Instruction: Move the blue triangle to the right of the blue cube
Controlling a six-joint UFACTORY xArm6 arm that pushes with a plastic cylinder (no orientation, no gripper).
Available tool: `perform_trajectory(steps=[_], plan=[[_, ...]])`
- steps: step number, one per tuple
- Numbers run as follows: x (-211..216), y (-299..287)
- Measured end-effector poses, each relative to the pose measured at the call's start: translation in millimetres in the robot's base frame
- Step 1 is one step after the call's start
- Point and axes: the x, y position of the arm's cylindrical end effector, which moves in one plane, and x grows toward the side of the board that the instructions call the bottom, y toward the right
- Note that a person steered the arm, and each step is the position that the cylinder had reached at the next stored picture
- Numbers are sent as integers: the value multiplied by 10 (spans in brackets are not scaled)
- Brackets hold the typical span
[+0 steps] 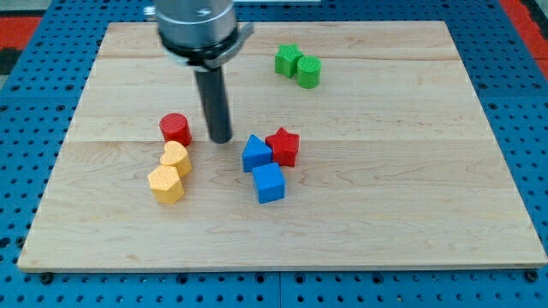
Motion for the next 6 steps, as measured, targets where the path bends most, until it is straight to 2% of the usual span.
perform_trajectory(steps=[1,3,4,5,6], plan=[[-6,68],[631,459],[632,459],[647,1297],[683,1262]])
